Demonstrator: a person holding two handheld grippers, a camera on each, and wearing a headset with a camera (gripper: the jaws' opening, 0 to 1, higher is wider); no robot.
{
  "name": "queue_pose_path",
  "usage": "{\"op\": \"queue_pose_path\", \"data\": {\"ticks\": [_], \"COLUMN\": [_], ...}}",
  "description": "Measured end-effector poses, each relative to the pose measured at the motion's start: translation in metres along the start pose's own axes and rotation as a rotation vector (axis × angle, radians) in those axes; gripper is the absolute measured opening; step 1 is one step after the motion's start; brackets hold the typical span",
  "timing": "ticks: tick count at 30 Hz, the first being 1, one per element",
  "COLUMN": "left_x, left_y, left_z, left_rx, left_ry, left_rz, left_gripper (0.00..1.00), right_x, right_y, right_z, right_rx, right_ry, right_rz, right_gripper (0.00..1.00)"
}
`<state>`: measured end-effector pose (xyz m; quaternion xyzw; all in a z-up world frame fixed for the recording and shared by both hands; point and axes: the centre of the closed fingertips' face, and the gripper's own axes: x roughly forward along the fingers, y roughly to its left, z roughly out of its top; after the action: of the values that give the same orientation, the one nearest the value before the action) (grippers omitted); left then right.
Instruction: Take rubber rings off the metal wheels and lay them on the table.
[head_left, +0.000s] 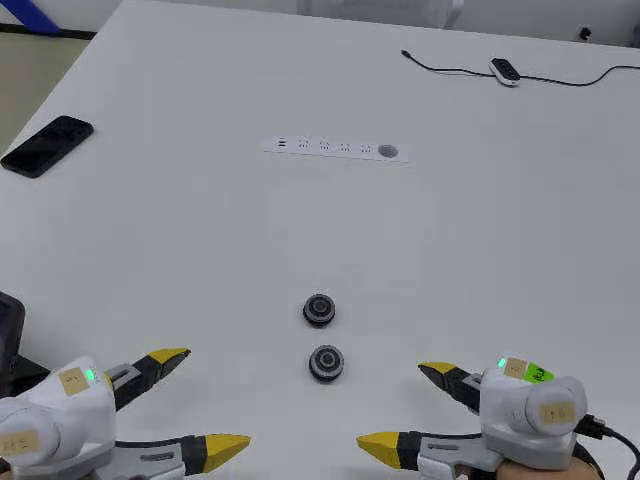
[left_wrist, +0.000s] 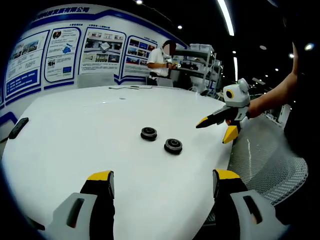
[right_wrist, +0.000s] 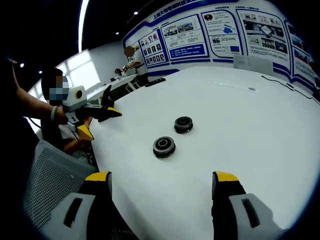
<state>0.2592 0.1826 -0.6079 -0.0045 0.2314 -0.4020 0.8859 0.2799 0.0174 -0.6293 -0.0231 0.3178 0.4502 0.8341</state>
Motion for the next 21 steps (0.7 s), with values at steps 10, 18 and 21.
{"op": "queue_pose_path", "data": {"ticks": [10,18,21], "left_x": [0.007,0.018,0.023], "left_y": [0.006,0.004,0.001], "left_z": [-0.001,0.000,0.004], "left_rx": [0.025,0.050,0.054], "left_ry": [0.026,0.050,0.047], "left_rz": [-0.012,-0.036,-0.052], "left_gripper": [0.73,0.63,0.59], "right_x": [0.009,0.015,0.018], "right_y": [0.002,0.006,0.007], "right_z": [0.003,0.006,0.007], "right_rx": [0.067,0.112,0.121], "right_ry": [0.019,0.014,0.014], "right_rz": [0.020,0.036,0.043], "right_gripper": [0.75,0.71,0.70]}}
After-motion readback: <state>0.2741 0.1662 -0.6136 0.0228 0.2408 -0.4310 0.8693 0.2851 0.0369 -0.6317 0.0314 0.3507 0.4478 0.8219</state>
